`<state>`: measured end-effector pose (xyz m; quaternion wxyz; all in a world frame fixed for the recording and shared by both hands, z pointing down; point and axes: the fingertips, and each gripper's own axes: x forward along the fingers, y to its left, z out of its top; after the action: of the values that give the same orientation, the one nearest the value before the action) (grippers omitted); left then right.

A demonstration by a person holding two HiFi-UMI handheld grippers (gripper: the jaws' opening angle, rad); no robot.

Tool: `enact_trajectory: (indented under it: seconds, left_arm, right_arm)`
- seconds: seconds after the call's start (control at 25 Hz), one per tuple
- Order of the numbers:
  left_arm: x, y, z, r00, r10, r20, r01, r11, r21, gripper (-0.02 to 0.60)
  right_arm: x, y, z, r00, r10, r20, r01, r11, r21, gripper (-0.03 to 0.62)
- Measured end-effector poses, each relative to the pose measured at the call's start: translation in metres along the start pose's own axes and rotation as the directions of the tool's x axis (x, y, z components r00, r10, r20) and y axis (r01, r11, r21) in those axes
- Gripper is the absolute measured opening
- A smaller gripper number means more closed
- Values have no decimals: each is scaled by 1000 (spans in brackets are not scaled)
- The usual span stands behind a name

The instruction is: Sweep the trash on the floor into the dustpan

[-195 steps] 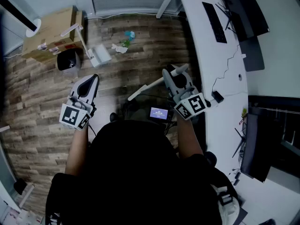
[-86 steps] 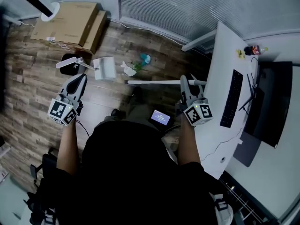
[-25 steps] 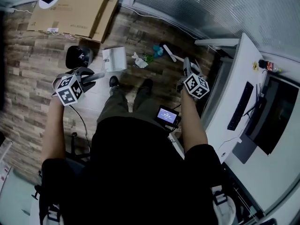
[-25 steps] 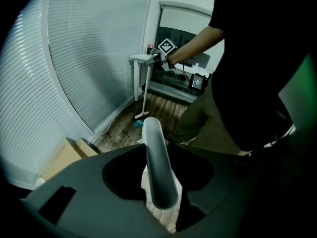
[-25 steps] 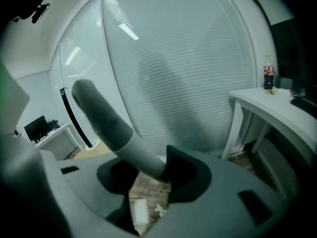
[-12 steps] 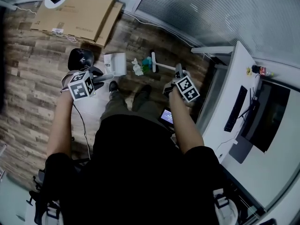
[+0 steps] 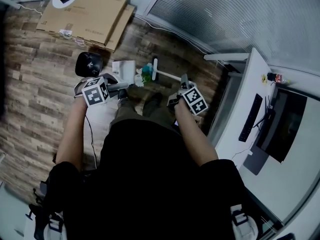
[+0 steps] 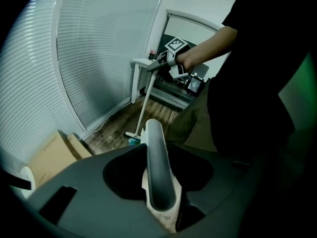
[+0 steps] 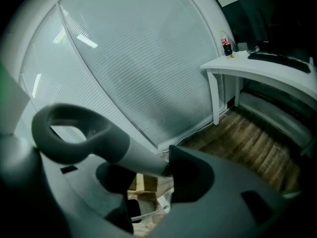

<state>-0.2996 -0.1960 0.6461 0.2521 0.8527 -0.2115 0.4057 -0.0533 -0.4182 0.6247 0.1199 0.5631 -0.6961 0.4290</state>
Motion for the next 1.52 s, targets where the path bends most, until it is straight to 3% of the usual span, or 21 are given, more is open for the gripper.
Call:
enact_trajectory:
  seconds: [0.28, 0.44, 0.56, 0.92, 1.16, 1.32, 1.44, 1.52]
  left_arm:
    - [0, -3, -3, 1000, -9, 22, 9, 1000, -1, 130]
    - [-1, -1, -3, 1000, -7, 29, 7, 1000, 1, 130]
    - [-2, -2, -5, 1000, -4, 29, 4, 1000, 5, 130]
    - [-3, -4, -7, 999, 7, 34, -7, 1000, 4, 130]
    - [-8, 1, -14, 999, 40, 26, -41, 999, 29, 132]
    - [-11, 5, -13, 997, 73, 26, -74, 996, 44, 137]
    - [-24, 10, -6, 993, 103, 64, -106, 994, 36, 146]
    - [-40, 13, 8, 984, 134, 119, -138, 990, 24, 146]
  right_arm:
    - [-13, 19, -25, 1000, 16, -6, -15, 978, 208, 175]
    - [-12, 42, -35, 996, 88, -16, -82, 968, 238, 175]
    - [-11, 46, -21, 993, 115, 7, -114, 965, 238, 175]
    - [-23, -13, 45, 983, 66, 171, -134, 898, 420, 174]
    - [-50, 12, 73, 956, 178, 233, -240, 930, 277, 169]
    - [-72, 39, 99, 928, 273, 255, -312, 942, 126, 169]
    - [-87, 65, 112, 900, 358, 247, -366, 930, -13, 169]
    - [-98, 83, 119, 872, 429, 235, -408, 903, -133, 168]
